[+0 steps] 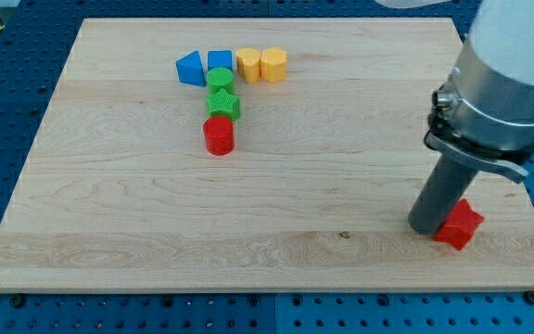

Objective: Push the red circle into the red star

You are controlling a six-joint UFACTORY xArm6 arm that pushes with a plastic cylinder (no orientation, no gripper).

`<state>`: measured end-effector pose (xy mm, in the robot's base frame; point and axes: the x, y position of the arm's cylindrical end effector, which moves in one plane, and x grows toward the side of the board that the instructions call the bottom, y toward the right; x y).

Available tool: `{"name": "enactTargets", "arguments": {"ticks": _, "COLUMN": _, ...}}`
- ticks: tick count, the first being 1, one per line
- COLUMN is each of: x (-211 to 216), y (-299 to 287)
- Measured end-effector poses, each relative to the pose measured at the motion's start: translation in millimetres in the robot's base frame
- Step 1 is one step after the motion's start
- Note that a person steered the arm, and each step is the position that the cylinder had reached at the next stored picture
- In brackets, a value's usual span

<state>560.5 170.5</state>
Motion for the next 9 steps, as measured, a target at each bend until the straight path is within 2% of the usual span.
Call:
{"name": "enactTargets", "arguments": {"ticks": 2, "x": 0.0, "y": 39.4}}
{"name": "enactTargets", "arguments": {"ticks": 3, "x": 0.0, "y": 41.9}}
{"name": "enactTargets", "arguments": {"ticks": 4, "x": 0.0, "y": 19.1}}
{"name": "enactTargets", "arguments": {"ticks": 6, "x": -4.2, "y": -156.4}}
{"name": "enactTargets", "arguments": {"ticks": 7, "x": -27.1, "y": -248.5}}
{"name": "enactTargets", "arguments": {"ticks": 8, "x": -67.2, "y": -322.2}}
{"name": "enactTargets", "arguments": {"ticks": 9, "x": -110.8, "y": -337.8}}
